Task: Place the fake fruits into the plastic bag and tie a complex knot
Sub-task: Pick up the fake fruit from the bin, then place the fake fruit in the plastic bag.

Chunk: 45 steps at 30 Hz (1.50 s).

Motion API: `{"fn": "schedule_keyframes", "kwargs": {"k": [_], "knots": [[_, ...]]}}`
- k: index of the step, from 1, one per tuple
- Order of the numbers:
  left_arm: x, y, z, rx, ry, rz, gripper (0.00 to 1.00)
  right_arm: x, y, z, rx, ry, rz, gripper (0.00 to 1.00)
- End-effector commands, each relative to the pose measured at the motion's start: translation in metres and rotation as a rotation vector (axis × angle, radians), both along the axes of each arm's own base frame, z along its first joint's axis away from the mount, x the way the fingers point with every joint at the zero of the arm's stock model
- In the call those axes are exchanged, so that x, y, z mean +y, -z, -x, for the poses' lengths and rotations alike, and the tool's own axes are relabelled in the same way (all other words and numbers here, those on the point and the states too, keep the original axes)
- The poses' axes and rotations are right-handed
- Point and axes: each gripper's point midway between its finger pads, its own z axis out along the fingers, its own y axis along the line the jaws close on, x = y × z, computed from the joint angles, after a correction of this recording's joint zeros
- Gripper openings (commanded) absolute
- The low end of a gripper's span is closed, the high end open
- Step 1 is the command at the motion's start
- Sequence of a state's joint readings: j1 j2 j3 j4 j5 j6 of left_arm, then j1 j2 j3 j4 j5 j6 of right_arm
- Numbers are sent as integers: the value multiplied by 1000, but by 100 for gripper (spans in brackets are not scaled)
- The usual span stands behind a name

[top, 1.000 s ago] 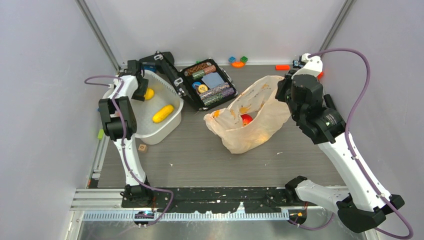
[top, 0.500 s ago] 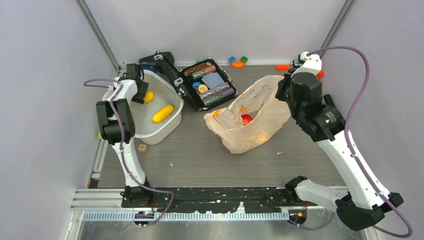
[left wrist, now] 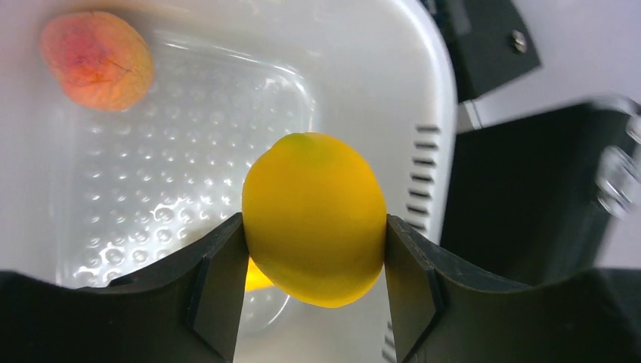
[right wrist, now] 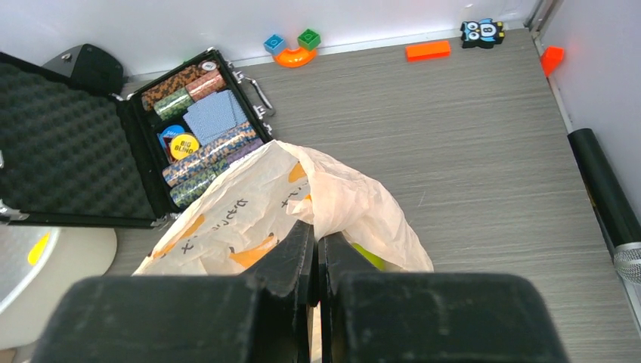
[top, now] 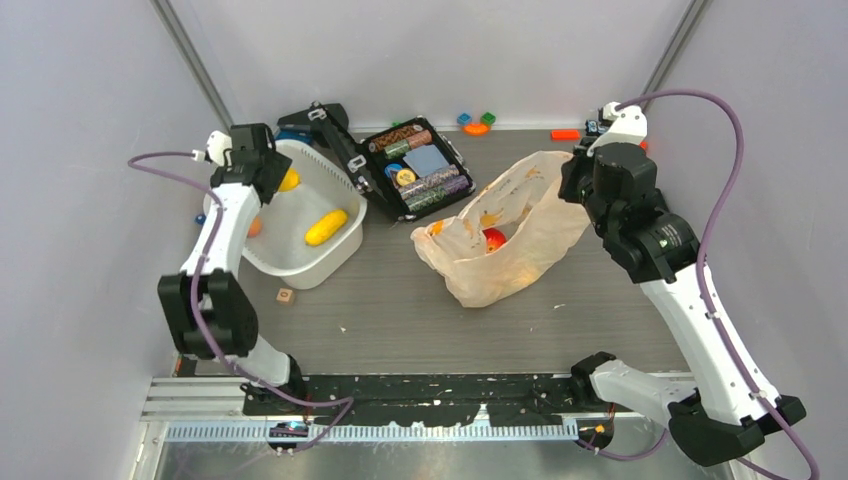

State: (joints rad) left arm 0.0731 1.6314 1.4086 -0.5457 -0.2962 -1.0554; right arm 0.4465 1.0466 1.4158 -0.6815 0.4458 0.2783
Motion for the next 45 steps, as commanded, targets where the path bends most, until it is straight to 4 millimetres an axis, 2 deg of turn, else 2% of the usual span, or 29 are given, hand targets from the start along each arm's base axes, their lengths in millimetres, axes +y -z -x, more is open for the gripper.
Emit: {"fn": "schedule_keyframes", "kwargs": {"k": [1,2,3,6,9,14,20,25,30,32,35,40,43,45], "knots": [[-8,-66,34,-90,118,-178,17,9,-18,7,-73,-97,-32,5],[-11,-76,44,-89,145,-211,17,10,-13,7,-65,-101,-35,5],[-17,-90,53,-102,182,-245,17,12,-16,8,-81,-112,-54,5],[-48,-131,84,-179,326,-335,17,17,-10,8,-81,-136,-69,5],[-87,-166,111,-304,490,-387,18,19,-8,9,-81,-147,-64,5],[-157,-212,148,-487,768,-418,19,27,-11,15,-85,-199,-89,5],[-254,-256,169,-663,1167,-404,19,26,-17,26,-106,-214,-122,5],[-336,-266,192,-724,1523,-422,20,25,-23,31,-116,-223,-122,5],[-396,-254,208,-729,1715,-390,20,22,-28,33,-133,-216,-115,5],[-415,-239,210,-700,1778,-366,20,22,-27,35,-131,-216,-120,5],[-432,-212,210,-642,1849,-356,20,21,-26,36,-133,-212,-126,5],[-443,-162,198,-507,1904,-395,20,21,-28,36,-137,-210,-126,5],[-437,-132,181,-416,1864,-476,17,21,-27,35,-135,-208,-127,5],[-435,-120,176,-384,1858,-510,17,21,-26,35,-132,-208,-128,5]]}}
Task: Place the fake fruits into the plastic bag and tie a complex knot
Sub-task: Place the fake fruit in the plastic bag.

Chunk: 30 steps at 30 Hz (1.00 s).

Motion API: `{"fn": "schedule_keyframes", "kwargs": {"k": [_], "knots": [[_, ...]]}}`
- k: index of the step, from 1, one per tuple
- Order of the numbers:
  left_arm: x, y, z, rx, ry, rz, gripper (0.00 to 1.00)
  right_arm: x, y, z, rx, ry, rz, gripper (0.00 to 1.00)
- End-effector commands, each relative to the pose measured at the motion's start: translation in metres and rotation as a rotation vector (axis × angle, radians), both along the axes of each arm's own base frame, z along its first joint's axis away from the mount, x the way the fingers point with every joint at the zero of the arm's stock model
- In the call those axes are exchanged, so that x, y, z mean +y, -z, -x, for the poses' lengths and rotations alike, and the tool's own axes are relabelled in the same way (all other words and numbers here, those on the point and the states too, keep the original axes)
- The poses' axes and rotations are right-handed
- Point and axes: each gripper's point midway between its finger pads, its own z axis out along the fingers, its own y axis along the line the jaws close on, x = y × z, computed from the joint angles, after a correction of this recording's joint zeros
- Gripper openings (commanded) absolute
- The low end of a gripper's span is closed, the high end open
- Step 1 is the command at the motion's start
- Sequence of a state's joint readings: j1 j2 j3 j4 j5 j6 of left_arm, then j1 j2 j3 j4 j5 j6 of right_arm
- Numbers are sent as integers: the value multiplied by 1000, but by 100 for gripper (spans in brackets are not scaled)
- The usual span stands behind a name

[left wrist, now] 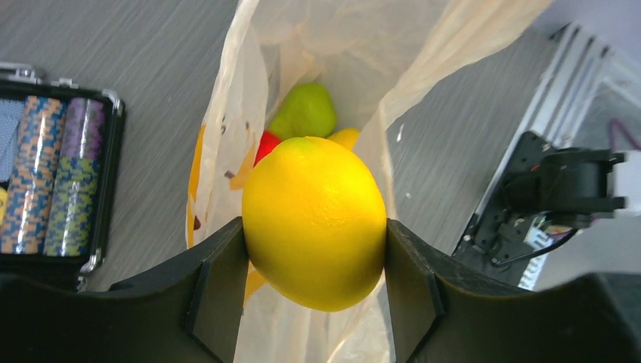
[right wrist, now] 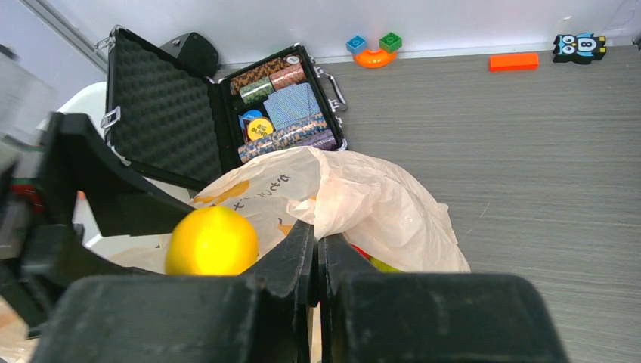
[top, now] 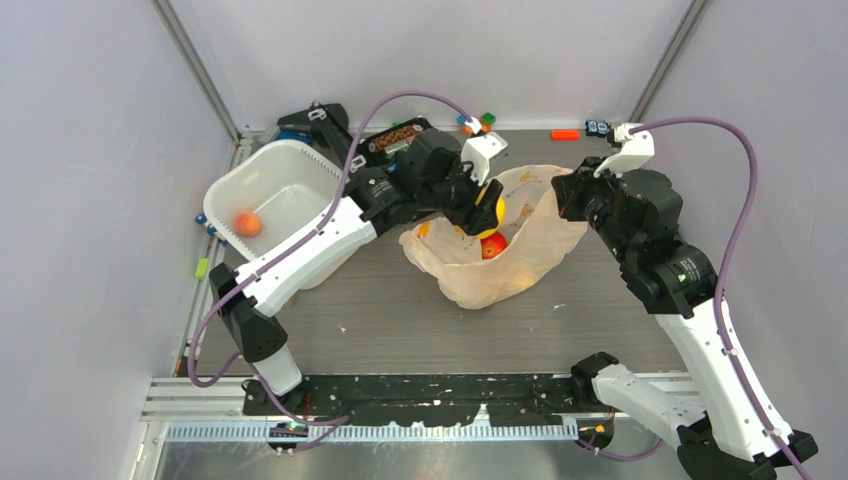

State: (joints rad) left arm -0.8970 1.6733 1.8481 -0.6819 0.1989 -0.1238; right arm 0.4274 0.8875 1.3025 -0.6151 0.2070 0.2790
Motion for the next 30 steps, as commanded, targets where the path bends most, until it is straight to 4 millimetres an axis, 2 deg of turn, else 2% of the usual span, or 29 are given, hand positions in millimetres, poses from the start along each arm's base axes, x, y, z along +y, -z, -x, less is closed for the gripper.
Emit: {"fn": "schedule_keyframes", "kwargs": {"k": [1,4,6,8,10,11,16,19,25,27,30], "knots": [[9,18,-11,-51,-26,-79,18,-2,-17,1,-51,4,-30,5],[7,34,-10,-19,-19,-98,21,0,-16,-1,-47,3,-29,5],[6,44,-9,2,-16,-110,28,1,-16,-2,-44,0,-28,5],[5,46,-9,7,-14,-112,41,1,-15,-3,-40,-2,-26,5],[4,44,-9,7,-14,-104,61,2,-14,-3,-36,-2,-25,5],[5,42,-9,6,-16,-100,67,2,-14,-4,-35,-2,-24,5],[6,40,-10,15,-22,-86,83,3,-12,-4,-27,-4,-23,5],[6,40,-11,12,-25,-88,87,2,-11,-4,-25,-2,-21,5],[8,32,-13,-5,-32,-79,84,2,-11,-5,-26,2,-19,5],[9,21,-13,-19,-34,-64,84,1,-12,-5,-28,5,-18,5],[15,-7,-14,-69,-46,-41,84,0,-12,-5,-29,8,-15,5]]}}
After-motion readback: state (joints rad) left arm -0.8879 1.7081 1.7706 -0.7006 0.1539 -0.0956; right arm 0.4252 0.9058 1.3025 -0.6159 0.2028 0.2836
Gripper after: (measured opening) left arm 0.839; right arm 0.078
